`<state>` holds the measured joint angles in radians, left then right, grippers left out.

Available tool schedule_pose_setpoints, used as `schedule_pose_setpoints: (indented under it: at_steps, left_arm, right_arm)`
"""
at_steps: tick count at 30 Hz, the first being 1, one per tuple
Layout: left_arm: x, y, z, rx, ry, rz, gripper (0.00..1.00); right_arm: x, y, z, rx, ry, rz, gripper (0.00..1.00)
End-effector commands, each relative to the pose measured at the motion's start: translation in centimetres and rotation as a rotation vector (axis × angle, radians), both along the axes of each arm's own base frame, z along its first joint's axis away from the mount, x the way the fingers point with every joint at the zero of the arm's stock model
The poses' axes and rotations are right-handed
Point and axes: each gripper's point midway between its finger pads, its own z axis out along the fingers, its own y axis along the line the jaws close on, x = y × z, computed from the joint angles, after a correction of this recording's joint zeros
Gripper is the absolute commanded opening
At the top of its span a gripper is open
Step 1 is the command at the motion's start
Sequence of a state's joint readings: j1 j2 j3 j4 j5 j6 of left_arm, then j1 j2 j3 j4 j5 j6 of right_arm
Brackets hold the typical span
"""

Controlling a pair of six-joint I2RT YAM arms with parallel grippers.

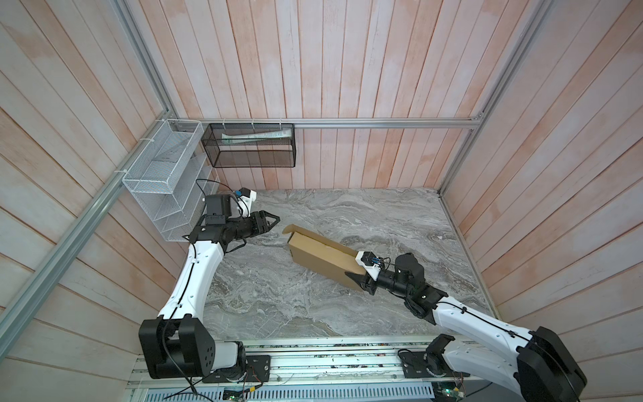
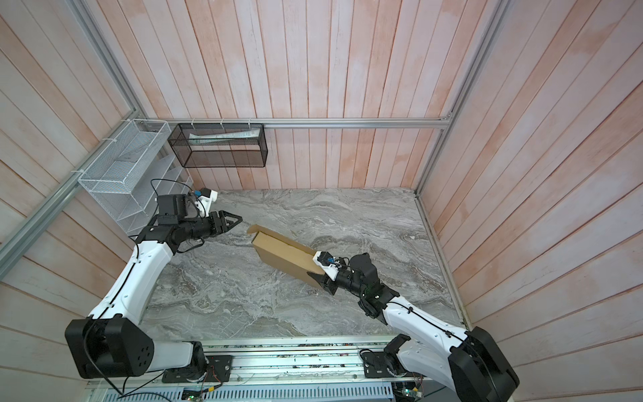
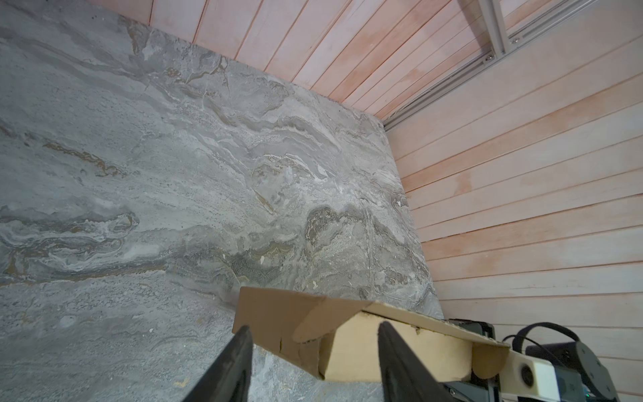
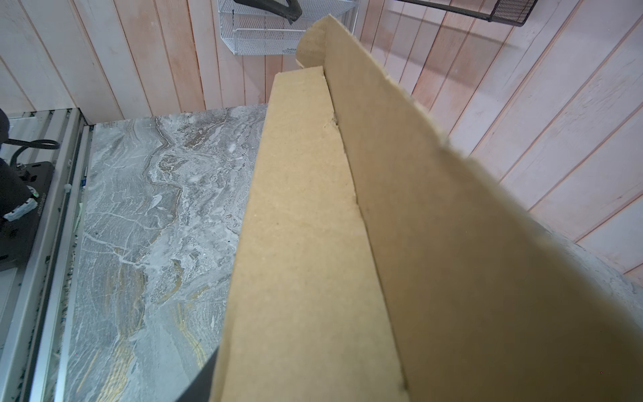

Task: Fold the paper box

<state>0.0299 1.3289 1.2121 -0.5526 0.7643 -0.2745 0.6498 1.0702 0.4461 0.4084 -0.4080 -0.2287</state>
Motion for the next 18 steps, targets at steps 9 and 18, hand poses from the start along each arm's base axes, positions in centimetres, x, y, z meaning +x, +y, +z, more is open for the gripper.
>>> schedule_pose_setpoints:
  at_steps: [9, 18]
  left_arm:
    - [-3.5, -1.2, -0.4, 0.048, -0.190, -0.149, 0.59]
    - [-3.4, -1.1, -2.5, 0.107, -0.201, -0.143, 0.59]
  right_arm:
    - [0.4, 0.9, 1.3, 0.056, 0.009, 0.076, 0.36]
    - [0.4, 1.1, 0.5, 0.050, 0.006, 0.110, 0.36]
